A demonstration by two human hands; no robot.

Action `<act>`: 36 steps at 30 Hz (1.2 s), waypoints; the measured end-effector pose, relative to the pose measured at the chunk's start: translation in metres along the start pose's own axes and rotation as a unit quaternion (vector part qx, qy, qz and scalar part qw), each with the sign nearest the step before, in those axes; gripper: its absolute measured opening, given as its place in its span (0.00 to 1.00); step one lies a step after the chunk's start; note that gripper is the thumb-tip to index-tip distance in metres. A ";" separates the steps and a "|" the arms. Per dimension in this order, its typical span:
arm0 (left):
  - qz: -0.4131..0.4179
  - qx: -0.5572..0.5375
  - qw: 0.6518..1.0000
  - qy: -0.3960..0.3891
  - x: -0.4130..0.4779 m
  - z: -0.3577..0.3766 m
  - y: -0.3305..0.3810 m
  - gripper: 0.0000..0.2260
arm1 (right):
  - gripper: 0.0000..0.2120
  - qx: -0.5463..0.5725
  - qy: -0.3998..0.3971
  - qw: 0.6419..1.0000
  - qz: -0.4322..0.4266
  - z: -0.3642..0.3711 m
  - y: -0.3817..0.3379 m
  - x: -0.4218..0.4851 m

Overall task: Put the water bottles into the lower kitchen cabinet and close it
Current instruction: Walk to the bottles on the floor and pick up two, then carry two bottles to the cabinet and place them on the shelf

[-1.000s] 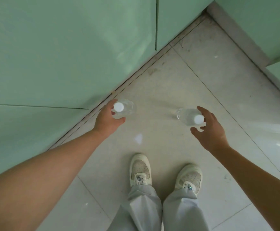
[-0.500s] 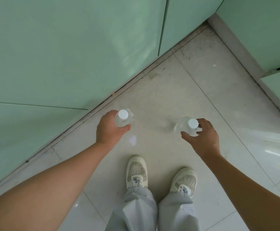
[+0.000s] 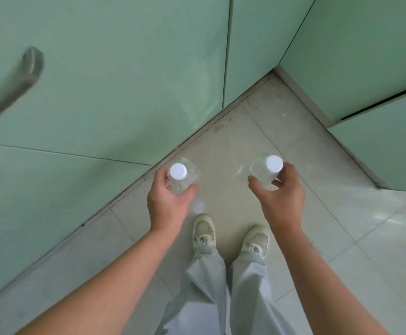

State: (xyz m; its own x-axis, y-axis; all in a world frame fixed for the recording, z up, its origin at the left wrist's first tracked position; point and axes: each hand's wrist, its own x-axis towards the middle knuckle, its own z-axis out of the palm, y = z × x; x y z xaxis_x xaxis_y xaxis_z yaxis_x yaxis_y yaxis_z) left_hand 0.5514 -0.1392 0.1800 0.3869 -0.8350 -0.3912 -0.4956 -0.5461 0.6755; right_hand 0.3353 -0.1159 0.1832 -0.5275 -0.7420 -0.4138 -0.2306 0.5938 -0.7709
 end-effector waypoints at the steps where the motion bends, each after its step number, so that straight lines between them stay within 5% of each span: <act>1: 0.009 -0.005 1.000 0.003 -0.008 -0.013 0.018 0.21 | 0.26 0.013 0.005 1.000 -0.006 -0.010 -0.019 -0.008; 13: 0.110 -0.090 0.989 -0.046 -0.121 -0.180 0.215 0.24 | 0.27 0.036 -0.011 0.994 -0.104 -0.162 -0.217 -0.151; 21: 0.197 -0.122 0.970 -0.071 -0.210 -0.287 0.265 0.24 | 0.18 0.073 -0.003 0.990 -0.124 -0.221 -0.282 -0.244; 36: 0.090 -0.198 0.969 0.117 -0.276 -0.300 0.264 0.23 | 0.19 0.007 -0.150 0.966 -0.210 -0.272 -0.320 -0.213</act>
State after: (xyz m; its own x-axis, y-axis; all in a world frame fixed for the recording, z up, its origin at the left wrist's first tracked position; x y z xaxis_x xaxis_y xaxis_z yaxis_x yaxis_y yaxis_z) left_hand 0.5468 -0.0321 0.6537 0.5112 -0.8506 -0.1232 -0.2522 -0.2856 0.9246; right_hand 0.2989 -0.0630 0.6500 -0.1290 -0.9745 -0.1837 -0.3598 0.2186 -0.9071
